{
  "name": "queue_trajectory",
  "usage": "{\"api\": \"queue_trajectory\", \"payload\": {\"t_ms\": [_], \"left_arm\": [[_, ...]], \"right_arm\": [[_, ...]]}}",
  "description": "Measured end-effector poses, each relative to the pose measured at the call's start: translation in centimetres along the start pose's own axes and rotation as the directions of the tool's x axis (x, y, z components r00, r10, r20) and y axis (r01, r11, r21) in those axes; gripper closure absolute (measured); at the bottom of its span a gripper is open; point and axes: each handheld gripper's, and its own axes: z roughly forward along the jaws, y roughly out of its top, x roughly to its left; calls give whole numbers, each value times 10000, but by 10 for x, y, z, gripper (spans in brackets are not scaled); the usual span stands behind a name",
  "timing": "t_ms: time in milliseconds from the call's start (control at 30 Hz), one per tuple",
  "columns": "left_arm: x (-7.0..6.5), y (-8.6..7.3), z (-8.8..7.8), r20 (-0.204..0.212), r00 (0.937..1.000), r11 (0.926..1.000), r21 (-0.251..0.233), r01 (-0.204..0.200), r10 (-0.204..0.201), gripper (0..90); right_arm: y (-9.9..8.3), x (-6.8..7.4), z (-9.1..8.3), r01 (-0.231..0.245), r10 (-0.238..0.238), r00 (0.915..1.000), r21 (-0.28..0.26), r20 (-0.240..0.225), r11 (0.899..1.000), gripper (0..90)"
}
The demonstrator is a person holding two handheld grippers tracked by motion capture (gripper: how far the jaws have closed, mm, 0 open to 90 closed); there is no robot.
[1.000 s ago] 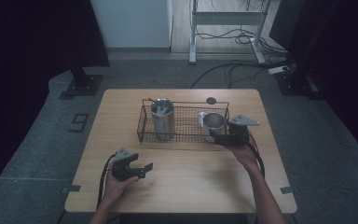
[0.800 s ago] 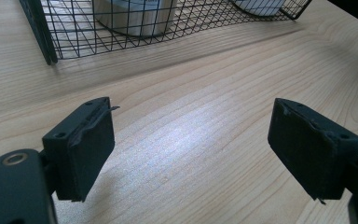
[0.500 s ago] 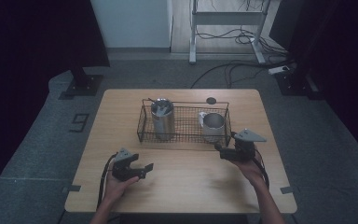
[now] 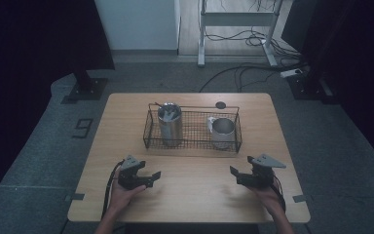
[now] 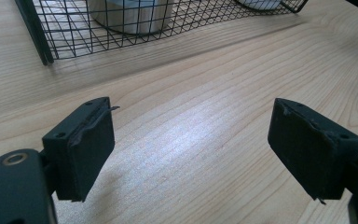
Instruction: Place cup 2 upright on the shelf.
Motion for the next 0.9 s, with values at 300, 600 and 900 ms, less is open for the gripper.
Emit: {"api": "queue_trajectory", "payload": {"t_ms": [300, 600, 900], "left_arm": [[-3, -1, 3, -18, 9999, 9999, 97, -109, 109, 151], [-2, 0, 1, -28, 9999, 9999, 65, -109, 110, 150], [-5, 0, 2, -15, 9998, 9998, 85, -203, 204, 150]], "right_arm": [[-16, -1, -1, -106, 99, 9997, 354, 202, 9993, 138], [-18, -2, 0, -82, 72, 9996, 391, 264, 9992, 138], [-22, -2, 1, 11, -35, 9992, 594, 396, 9982, 132]]}}
